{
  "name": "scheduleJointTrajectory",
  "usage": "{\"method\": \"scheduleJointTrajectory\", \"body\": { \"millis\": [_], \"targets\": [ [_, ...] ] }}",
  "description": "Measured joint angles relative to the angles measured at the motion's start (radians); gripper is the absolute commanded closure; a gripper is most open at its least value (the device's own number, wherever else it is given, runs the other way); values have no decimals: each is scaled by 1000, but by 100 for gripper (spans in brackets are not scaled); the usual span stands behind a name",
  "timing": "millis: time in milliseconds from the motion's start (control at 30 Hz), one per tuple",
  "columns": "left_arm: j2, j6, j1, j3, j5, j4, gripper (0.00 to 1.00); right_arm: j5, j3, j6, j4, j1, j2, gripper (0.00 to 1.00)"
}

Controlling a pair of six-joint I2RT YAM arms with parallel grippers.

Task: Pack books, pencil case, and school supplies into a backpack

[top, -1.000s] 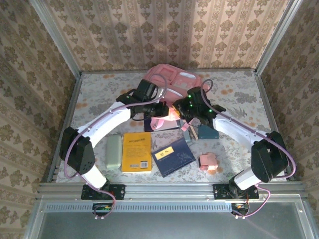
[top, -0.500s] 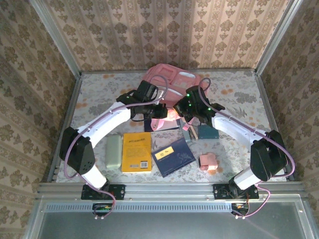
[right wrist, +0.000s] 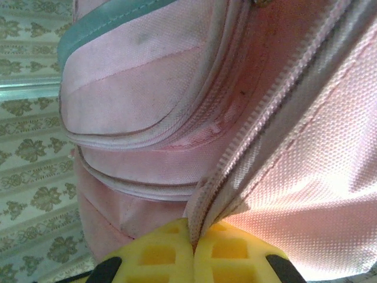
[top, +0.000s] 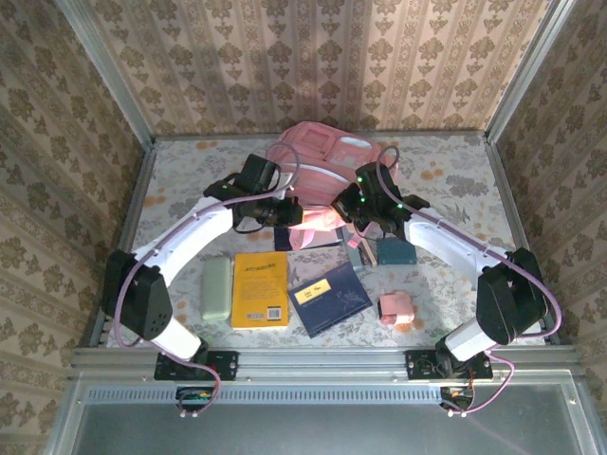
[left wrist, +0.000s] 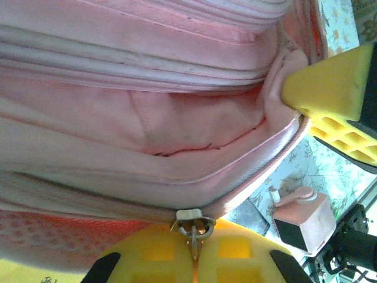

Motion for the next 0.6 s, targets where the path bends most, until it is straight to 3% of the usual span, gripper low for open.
{"method": "scheduleJointTrajectory", "body": {
  "millis": [300, 367, 600],
  "targets": [
    [-35, 14, 51, -44, 13, 5, 100, -81, 22, -99, 15, -28, 55, 100],
    [-52, 14, 51, -62, 0, 10, 100, -107, 43, -125, 14, -31, 85, 85],
    [-146, -10, 13, -97, -60, 25, 100, -138, 154, -215, -6, -32, 159, 57]
  ]
}}
